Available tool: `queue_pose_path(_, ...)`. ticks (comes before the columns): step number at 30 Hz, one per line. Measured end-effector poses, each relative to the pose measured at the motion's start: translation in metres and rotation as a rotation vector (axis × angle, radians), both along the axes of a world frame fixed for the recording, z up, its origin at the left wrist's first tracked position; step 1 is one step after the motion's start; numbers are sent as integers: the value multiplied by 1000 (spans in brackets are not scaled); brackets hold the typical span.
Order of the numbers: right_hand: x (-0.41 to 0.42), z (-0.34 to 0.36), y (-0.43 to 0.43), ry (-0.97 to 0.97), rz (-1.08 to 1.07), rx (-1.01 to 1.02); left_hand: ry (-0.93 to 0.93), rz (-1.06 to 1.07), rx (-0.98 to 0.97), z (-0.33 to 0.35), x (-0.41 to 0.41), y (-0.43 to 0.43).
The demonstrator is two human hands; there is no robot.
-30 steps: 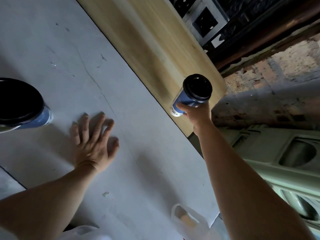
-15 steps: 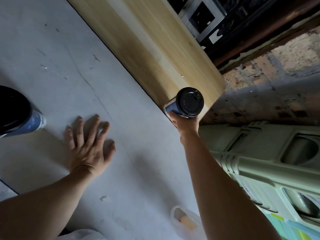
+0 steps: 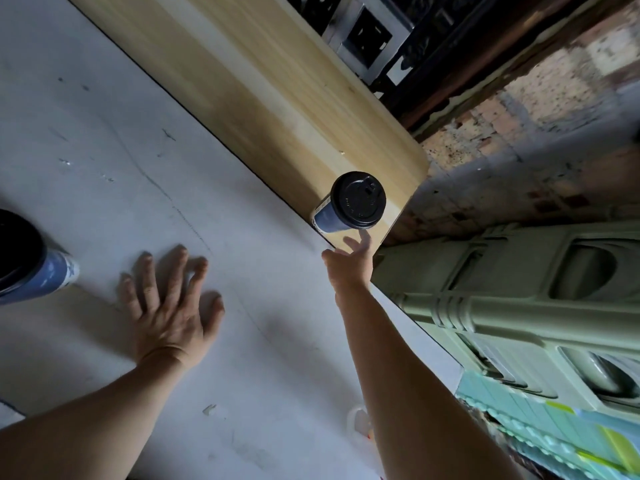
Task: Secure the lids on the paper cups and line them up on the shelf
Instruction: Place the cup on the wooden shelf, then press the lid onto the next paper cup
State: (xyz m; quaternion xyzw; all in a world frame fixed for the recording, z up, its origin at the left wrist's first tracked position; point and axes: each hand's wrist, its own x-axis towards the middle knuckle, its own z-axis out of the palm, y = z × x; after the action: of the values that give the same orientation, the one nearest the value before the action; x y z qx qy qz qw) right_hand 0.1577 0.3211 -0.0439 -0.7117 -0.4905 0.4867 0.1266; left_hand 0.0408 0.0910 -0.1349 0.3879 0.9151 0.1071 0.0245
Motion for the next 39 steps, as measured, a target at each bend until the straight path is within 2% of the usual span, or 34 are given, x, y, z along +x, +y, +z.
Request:
queue_pose_path(6, 14, -9, -59, -80, 24, -58, -56, -29, -53, -1, -1, -4)
queue_pose_path(15, 5, -10, -188, -137, -12, -112, -391, -161, -276, 28, -18, -5)
queue_pose_path(17, -8, -2, -212, -134, -2, -112, -426, -250, -407, 48, -30, -9)
queue_pose_path(21, -38, 20, -249, -111, 16, -113, -560, -478, -494, 93, -52, -36)
queue_pose_path(25, -67, 42, -273, -99, 61, -155, -694, -731, -636, 109, -80, -99)
queue_pose_path(28, -94, 54, -287, -83, 110, -199, -831, -639, -724, 108, -117, -143)
queue_pose_path(31, -120, 63, -295, -81, 208, -208, -989, -425, -734, 97, -161, -168)
queue_pose_path(33, -135, 71, -295, -48, 225, -188, -1129, -209, -635, 87, -193, -174)
queue_pose_path(35, -149, 79, -289, 8, 148, -173, -1234, -6, -463, 87, -224, -172)
queue_pose_path(37, -163, 86, -281, 50, 35, -145, -1256, 66, -272, 95, -249, -168)
queue_pose_path(39, -176, 91, -270, 4, 20, -46, -1241, 55, -115, 107, -263, -160)
